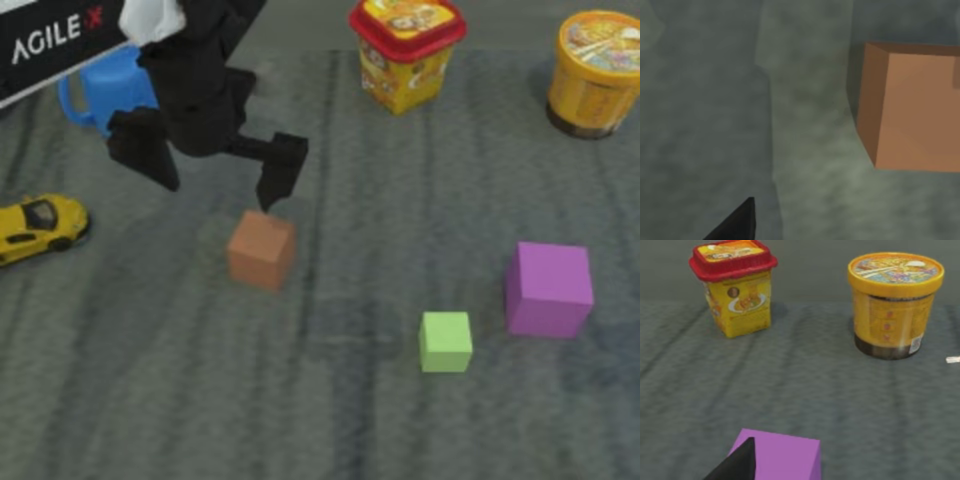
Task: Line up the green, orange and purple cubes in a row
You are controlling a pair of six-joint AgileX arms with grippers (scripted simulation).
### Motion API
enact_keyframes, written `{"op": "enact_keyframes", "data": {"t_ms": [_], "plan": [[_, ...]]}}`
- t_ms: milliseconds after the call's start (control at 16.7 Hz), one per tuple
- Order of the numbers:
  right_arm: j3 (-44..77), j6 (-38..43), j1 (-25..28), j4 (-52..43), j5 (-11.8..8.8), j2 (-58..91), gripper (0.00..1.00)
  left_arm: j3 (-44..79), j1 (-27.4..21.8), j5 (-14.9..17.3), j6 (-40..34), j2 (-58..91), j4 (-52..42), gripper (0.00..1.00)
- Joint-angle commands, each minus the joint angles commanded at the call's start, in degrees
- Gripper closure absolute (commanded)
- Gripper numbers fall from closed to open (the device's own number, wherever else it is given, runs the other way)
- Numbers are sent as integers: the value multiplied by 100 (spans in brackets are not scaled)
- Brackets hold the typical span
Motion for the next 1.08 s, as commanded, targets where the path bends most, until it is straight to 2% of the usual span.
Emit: {"op": "enact_keyframes", "data": {"t_ms": [300, 660, 840, 1080], "plan": [[-464, -287, -680, 634, 32, -921, 0, 1027, -229, -6, -56, 1022, -525, 0], [-475, -294, -705, 655, 32, -955, 0, 1033, -210, -6, -52, 1056, -513, 0], [-475, -294, -705, 655, 32, -955, 0, 727, -222, -6, -39, 1177, -107, 0], [-475, -294, -705, 655, 32, -955, 0, 110, -226, -2, -42, 1470, 875, 0]]}}
